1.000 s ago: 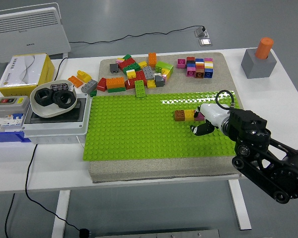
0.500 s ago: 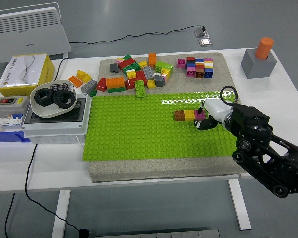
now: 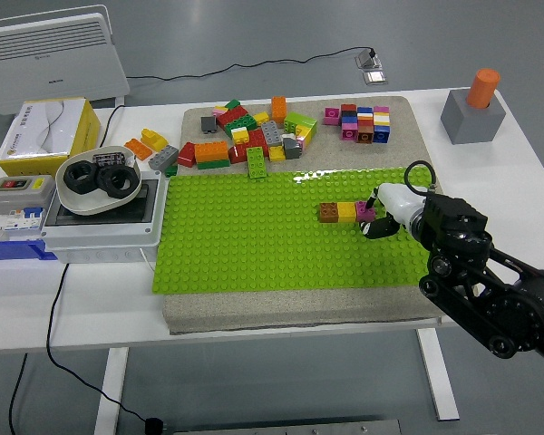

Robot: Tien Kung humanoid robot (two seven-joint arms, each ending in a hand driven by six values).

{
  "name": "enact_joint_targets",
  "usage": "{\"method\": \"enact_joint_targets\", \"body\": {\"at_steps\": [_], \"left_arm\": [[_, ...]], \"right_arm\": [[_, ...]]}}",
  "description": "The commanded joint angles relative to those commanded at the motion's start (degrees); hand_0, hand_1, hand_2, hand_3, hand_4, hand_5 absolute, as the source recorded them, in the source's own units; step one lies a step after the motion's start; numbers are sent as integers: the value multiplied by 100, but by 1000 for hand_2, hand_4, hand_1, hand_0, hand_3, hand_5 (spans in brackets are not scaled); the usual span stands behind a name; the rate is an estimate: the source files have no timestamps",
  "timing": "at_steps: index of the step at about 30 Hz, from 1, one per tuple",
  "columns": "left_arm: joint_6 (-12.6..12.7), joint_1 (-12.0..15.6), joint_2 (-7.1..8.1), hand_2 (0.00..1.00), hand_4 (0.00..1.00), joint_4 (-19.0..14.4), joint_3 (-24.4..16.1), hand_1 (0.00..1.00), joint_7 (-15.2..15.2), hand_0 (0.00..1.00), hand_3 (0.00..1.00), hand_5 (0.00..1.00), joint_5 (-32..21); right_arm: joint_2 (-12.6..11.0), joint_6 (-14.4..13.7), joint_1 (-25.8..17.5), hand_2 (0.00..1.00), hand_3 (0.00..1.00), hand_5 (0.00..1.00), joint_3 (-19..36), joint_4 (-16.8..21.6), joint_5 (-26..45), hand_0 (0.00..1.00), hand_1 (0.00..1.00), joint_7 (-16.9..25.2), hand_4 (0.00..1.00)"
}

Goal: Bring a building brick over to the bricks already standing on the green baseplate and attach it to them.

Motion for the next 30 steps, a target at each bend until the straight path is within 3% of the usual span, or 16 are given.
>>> {"method": "enact_joint_targets", "body": {"at_steps": [19,23,27,28,30], "left_arm": [[3,4,4,558,664,4,-25,464,2,666,623,896,0],[4,11,6,558,665,7,-41,466,7,666,622,896,0],[1,17,7,558,665,10,-41,466,14,666,622,896,0],[0,16,7,558,664,10,-37,466,17,666,622,895,0],[2,14,3,558,664,10,-29,466,23,666,622,895,0]], "right_arm": [[-86,-258,6,185,685,482,-22,216,-63,152,66,67,591],[-128,-454,4,195,682,480,72,389,-53,163,65,269,591],[-157,-853,9,195,682,480,144,464,-8,163,65,704,591],[-159,-965,-2,275,679,466,158,465,20,263,138,819,586],[-161,-1191,-54,275,679,466,191,473,99,263,138,1040,586]]}}
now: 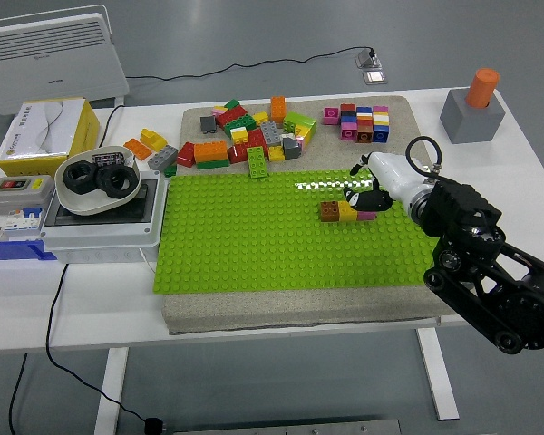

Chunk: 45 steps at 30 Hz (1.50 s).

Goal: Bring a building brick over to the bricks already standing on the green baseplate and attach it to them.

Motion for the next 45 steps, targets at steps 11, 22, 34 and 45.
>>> {"method": "enact_joint_targets", "body": {"at_steps": [11,22,34,45], "left_arm": [[70,-9,-71,563,658,-8,157,474,118,667,628,898,0],[47,-46,-86,564,655,-31,483,477,112,667,628,879,0],[38,-53,-95,566,649,-54,568,477,77,669,632,855,0],[74,-51,-93,565,647,-97,730,477,28,669,628,846,-23]], "right_arm": [[-332,-1861,-1442,614,671,418,847,601,1716,469,471,1876,605],[-196,-2579,-2035,586,652,394,1141,569,3121,460,449,3195,598],[-239,-2557,-2224,554,643,389,1245,280,4426,428,402,3655,609],[-133,-2515,-2152,561,648,384,1044,214,4429,431,398,3670,625]]}}
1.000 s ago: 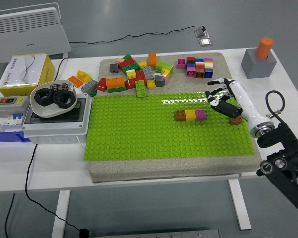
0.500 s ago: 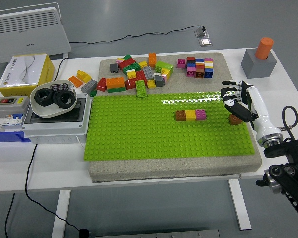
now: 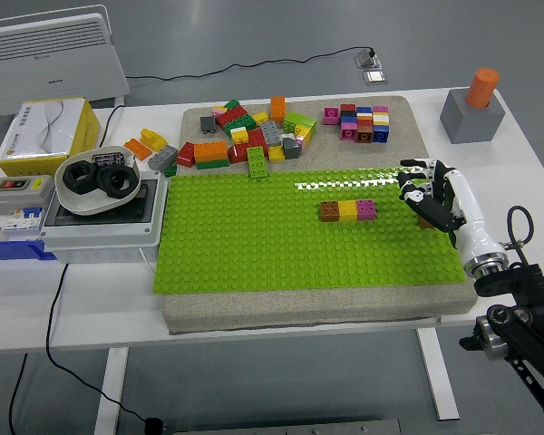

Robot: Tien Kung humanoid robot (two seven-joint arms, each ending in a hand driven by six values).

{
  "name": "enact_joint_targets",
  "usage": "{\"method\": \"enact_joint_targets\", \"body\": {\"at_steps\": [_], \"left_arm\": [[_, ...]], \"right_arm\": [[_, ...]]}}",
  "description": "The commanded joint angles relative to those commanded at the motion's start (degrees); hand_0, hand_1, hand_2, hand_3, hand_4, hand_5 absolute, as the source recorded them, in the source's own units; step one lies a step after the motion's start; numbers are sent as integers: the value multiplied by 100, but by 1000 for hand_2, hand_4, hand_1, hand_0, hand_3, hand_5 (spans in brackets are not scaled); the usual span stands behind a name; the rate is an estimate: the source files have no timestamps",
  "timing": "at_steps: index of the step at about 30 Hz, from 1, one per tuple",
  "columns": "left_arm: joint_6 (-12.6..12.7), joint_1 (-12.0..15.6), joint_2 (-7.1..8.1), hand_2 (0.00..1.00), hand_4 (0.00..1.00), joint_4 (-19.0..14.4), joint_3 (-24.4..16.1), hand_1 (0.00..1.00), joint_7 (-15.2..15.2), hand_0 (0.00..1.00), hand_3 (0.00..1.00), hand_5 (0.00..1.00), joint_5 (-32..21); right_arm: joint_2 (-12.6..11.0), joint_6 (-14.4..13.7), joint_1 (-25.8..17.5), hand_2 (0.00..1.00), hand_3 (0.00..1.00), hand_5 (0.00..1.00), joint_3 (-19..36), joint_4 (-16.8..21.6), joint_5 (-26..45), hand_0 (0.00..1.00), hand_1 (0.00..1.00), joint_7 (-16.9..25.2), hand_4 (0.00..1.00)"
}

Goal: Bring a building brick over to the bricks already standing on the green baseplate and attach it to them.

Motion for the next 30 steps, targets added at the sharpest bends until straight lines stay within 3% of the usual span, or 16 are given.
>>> {"method": "enact_joint_targets", "body": {"at_steps": [7,30], "left_arm": [[30,-2,7,554,657,-5,-27,469,-16,669,624,801,23],[72,-35,52,545,662,63,-368,456,1,671,629,795,23]], "right_arm": [[-21,-2,-23,569,653,360,8,-33,38,437,399,-12,623],[53,-18,64,571,654,337,69,-33,-43,438,403,-50,618]]}}
